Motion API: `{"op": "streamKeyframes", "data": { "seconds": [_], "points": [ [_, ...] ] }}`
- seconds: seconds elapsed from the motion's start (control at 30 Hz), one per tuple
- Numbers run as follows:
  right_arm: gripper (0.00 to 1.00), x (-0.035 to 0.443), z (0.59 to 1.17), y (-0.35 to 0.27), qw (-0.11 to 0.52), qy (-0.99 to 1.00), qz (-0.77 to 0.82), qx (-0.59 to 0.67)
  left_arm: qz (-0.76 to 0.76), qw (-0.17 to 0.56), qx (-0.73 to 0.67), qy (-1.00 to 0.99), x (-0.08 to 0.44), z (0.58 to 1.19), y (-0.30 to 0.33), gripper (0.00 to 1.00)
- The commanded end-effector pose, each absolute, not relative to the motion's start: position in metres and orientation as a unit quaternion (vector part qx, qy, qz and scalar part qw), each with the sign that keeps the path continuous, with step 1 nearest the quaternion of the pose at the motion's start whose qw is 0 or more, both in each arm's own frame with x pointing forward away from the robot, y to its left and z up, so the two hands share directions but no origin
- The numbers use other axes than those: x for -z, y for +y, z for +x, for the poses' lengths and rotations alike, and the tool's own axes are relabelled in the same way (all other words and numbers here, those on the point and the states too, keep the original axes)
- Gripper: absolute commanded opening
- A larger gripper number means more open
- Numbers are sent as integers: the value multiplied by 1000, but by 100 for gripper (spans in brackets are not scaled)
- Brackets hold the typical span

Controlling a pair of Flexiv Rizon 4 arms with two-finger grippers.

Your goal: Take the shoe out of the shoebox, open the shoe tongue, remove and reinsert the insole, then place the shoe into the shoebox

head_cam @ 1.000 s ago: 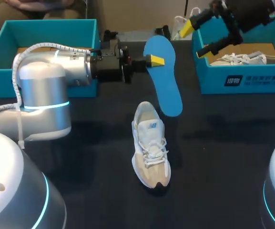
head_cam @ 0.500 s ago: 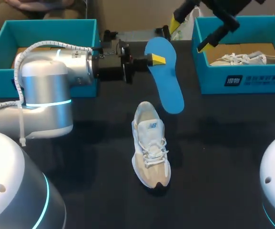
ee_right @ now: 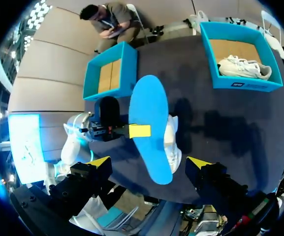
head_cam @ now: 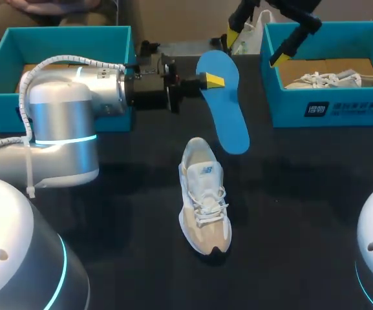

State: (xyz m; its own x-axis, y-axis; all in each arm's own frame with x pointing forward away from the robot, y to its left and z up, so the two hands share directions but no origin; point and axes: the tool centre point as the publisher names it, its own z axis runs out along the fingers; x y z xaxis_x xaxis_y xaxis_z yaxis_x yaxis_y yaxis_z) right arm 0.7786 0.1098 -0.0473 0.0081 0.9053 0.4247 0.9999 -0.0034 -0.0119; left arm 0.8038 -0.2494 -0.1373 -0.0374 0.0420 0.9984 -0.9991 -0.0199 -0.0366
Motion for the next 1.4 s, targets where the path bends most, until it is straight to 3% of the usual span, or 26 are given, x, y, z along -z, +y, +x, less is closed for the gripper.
{"op": "streamKeyframes", "data": {
  "seconds": [0.03, 0.17, 0.7, 1.4],
  "points": [
    [100, 45, 777, 120, 38, -713, -691, 112, 485, 496, -524, -494, 138, 804, -250, 0],
    [100, 46, 777, 123, -2, -726, -680, 102, 485, 496, -524, -494, 138, 804, -250, 0],
    [100, 63, 775, 144, -32, -749, -656, 89, 485, 496, -524, -494, 138, 804, -250, 0],
    [100, 63, 775, 146, -33, -747, -658, 87, 485, 496, -524, -494, 138, 804, -250, 0]
  ]
}}
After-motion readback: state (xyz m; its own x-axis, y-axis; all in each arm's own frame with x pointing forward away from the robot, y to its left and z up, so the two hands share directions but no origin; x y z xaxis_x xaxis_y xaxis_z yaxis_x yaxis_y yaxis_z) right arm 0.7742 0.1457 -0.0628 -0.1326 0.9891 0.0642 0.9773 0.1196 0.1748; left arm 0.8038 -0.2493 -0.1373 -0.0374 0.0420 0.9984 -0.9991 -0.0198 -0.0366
